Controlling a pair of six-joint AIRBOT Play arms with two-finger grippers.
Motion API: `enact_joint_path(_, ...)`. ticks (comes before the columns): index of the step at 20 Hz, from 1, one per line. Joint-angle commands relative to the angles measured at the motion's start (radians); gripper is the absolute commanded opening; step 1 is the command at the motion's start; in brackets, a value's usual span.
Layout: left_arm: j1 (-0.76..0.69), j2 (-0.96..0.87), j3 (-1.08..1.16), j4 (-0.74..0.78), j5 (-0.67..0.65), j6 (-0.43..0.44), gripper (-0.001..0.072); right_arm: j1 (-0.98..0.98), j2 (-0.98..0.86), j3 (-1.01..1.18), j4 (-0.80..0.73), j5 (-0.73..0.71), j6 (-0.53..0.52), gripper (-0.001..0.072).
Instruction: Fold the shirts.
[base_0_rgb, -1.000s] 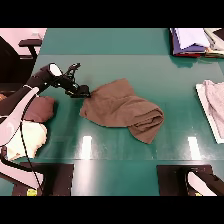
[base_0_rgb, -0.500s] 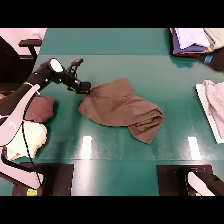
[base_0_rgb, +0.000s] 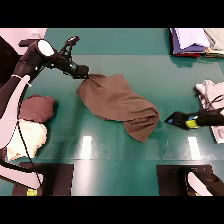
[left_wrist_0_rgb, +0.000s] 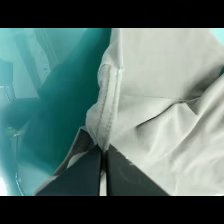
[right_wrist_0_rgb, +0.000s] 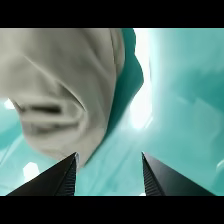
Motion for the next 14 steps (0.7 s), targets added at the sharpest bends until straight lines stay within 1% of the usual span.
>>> enact_joint_path(1,0.001,0.002,0.01,0.002,-0.002,-0.002,0.0028,0.09,-0.085,-0.159,0.142,-0.175,-0.04,0.0447)
enact_joint_path(3,0.001,0.002,0.01,0.002,-0.005,-0.002,0.0028,0.164,-0.166,-0.141,0.153,-0.255,-0.046,0.0444)
enact_joint_path(5,0.001,0.002,0.01,0.002,-0.016,-0.002,0.0028,0.217,-0.245,-0.095,0.15,-0.299,-0.047,0.0355)
enact_joint_path(7,0.001,0.002,0.01,0.002,-0.024,-0.001,0.0028,0.248,-0.315,-0.043,0.14,-0.323,-0.048,0.0235)
enact_joint_path(8,0.001,0.002,0.01,0.002,-0.028,-0.001,0.0028,0.251,-0.343,-0.017,0.142,-0.325,-0.067,0.0138)
enact_joint_path(9,0.001,0.006,0.01,0.003,-0.032,-0.001,0.0028,0.251,-0.358,0.009,0.141,-0.316,-0.088,0.0011)
enact_joint_path(11,0.001,0.043,0.016,0.031,-0.029,-0.002,0.0028,0.229,-0.337,0.068,0.101,-0.285,-0.089,0.0015)
enact_joint_path(14,0.001,0.169,0.069,0.102,-0.007,-0.002,0.0028,0.137,-0.199,0.224,-0.027,-0.141,-0.087,0.0014)
